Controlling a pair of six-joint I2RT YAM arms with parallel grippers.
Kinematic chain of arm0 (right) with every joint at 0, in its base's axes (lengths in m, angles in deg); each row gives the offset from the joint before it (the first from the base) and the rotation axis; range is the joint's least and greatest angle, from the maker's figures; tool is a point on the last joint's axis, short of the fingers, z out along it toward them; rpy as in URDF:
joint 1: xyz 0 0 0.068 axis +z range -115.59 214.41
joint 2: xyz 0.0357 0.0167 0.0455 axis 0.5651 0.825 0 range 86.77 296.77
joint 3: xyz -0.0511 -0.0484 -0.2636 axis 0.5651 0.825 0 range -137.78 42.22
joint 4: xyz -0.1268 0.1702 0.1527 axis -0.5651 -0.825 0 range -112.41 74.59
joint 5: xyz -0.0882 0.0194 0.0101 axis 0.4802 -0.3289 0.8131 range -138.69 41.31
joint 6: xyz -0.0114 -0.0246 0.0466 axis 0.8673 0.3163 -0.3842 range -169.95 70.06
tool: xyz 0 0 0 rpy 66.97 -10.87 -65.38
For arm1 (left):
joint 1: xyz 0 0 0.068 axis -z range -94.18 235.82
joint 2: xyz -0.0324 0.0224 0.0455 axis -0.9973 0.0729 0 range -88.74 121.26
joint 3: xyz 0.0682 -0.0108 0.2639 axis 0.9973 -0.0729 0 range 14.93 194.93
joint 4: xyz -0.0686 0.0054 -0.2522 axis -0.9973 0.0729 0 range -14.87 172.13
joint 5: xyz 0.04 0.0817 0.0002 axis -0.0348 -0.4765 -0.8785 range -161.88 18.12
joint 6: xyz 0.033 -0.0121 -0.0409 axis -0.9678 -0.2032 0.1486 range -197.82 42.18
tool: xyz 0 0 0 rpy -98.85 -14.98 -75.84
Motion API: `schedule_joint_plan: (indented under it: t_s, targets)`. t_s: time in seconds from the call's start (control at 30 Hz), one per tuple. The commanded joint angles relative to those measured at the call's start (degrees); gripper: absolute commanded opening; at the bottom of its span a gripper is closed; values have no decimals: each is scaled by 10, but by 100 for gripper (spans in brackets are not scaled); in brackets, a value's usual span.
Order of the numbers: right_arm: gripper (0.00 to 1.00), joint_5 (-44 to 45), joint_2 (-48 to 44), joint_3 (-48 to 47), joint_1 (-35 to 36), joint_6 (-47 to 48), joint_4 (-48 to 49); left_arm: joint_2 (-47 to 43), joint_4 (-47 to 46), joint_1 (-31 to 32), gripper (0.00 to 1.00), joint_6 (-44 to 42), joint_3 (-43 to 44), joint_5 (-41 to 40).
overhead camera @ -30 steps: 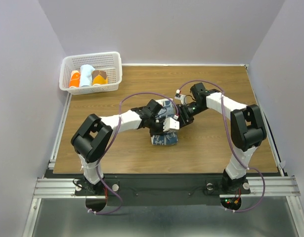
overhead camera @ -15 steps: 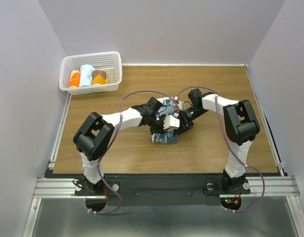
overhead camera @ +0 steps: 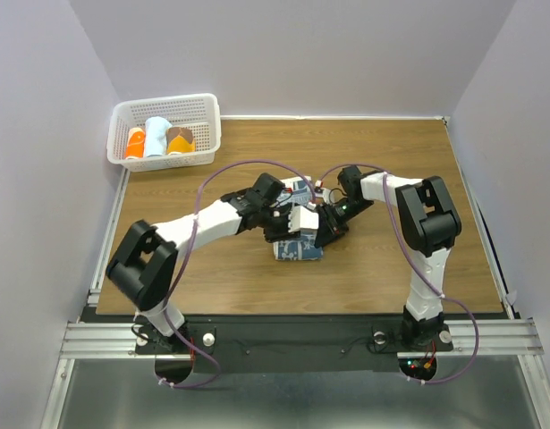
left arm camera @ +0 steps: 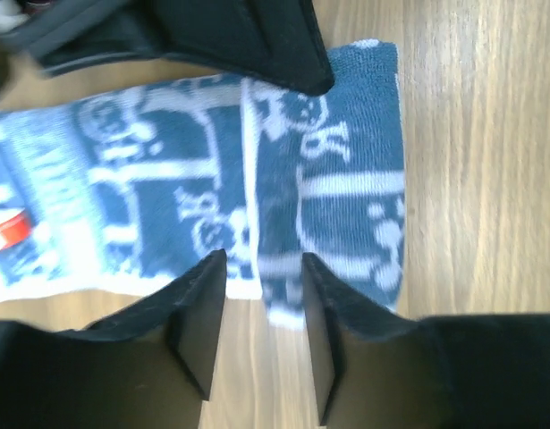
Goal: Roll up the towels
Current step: Roll the towel
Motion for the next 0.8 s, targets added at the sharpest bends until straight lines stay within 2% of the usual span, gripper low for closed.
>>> schedule_joint_plan:
  t_s: [0.0,0.17,0.33,0.37,0.4,0.63,0.73,0.77]
  targets:
    - [27,37,16,1,6,-5,27,-101,-30,21,55,-6,-57,-56]
    - [27,31,26,-1,6,-14,27,-123,-79,85,58,-2,-116,-138]
    - [27,31,26,-1,6,-14,27,-100,-146,142,59,16,-156,-213]
    - [27,32,27,-1,6,-13,27,-93,-147,155,96,19,-158,-223]
    - [27,33,27,1,5,-12,27,-84,-175,159,99,21,-165,-237]
    - [28,35,31,4,6,-9,26,-56,-260,183,99,-6,-205,-293]
    - [27,35,34,2,6,-11,27,-35,-278,184,88,-19,-218,-310]
    - [27,31,38,2,6,-10,26,-31,-283,184,77,-23,-220,-312]
